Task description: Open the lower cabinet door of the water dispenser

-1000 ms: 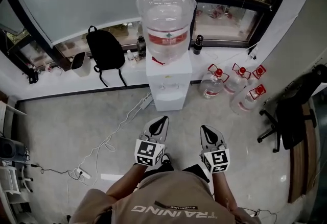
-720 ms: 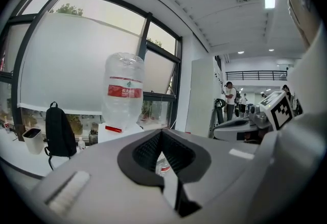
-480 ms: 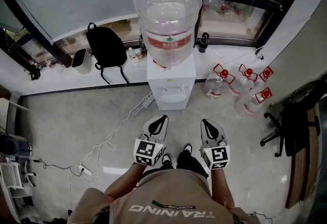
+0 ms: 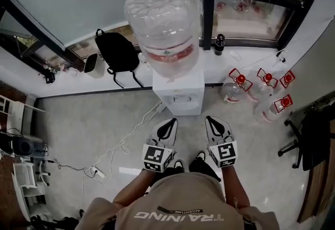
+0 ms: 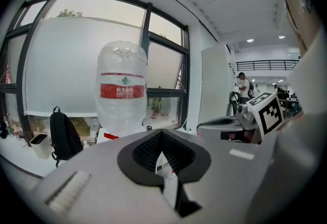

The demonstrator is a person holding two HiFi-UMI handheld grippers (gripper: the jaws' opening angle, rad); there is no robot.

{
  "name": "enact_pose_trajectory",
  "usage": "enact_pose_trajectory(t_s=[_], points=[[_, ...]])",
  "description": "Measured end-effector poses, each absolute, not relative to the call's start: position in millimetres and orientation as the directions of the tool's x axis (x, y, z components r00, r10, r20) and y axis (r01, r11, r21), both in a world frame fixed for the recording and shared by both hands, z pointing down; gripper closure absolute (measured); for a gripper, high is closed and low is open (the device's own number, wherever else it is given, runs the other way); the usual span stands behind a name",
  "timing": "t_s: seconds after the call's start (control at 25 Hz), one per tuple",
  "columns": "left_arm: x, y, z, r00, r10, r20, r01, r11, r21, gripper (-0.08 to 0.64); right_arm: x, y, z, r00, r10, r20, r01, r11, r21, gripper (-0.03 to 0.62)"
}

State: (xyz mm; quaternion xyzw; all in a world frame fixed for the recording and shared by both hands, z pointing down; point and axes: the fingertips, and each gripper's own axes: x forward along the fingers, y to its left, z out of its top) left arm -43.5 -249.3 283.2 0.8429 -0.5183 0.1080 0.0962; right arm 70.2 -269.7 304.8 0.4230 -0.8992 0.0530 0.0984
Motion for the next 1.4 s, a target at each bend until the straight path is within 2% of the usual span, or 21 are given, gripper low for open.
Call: enact_pose_trajectory(t_s=[0.28,0.64,0.92,1.08,1.4], points=[[-48.4,-262.2,295.1,0.405,-0.862,0.304,-0.912,-0.404,0.069,0.552,54.7,-283.8,314.4,-0.679,-0.693,0.241,-0.718,0.695,-0.022,0.581],[-81.1,-293.1,281.1,0.436,-0.866,0.245,-0.898,-0.434,0.066,0.552,38.1,-307.8,288.6,-0.615,-0.752,0.238,-0.771,0.637,0.022,0.581],[-111.1,-302.7,298.1,0.462,-0.850,0.253,-0.886,-0.454,0.093,0.552,27.6,-313.1,298.9,-0.559,-0.785,0.266,-0.816,0.577,-0.012,0.581],[-118.2,-304.4,310.9,0.478,-0.839,0.259,-0.877,-0.474,0.085,0.552,30.0,-315.6,309.9,-0.546,-0.793,0.269,-0.834,0.545,-0.086,0.581],[-114.6,-268.1,313.9,0.439,-0.854,0.281,-0.896,-0.439,0.064,0.552,35.3,-283.2,319.9,-0.585,-0.756,0.292,-0.802,0.594,-0.069,0.581]])
